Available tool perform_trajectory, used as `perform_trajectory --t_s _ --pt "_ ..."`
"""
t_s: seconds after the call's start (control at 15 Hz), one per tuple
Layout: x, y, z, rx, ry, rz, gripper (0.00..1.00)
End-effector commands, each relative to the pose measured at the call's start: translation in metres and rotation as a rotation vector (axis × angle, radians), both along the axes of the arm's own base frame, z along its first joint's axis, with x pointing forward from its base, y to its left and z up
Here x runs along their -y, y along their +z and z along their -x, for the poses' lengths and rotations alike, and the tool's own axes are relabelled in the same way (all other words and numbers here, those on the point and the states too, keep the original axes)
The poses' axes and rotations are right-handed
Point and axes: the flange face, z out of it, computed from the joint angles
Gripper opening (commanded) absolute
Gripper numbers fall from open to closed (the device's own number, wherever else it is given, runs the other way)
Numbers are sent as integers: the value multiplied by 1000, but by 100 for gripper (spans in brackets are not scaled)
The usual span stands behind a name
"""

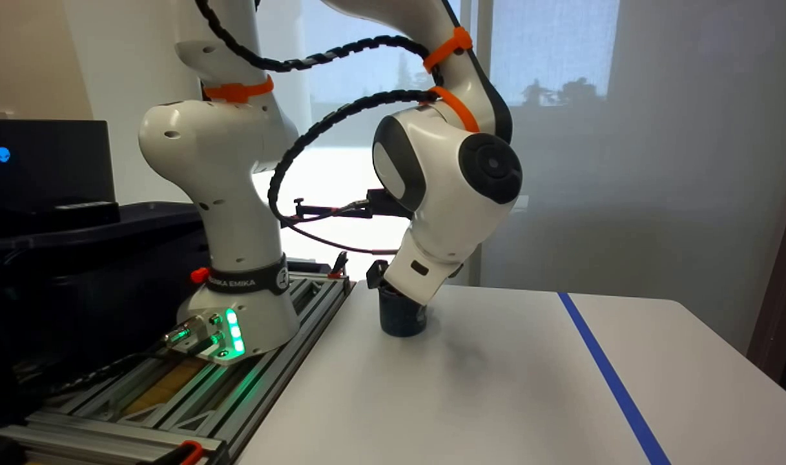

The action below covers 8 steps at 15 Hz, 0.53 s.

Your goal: Remove the marker from the cup

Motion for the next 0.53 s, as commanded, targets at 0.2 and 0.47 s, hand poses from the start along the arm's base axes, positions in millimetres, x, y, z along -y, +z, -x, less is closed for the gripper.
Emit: perform_trajectory --t_s 0.2,0.47 --pt "-3 -6 -2 -19 -40 -5 100" --pt "-5 -15 8 -68 23 -10 100"
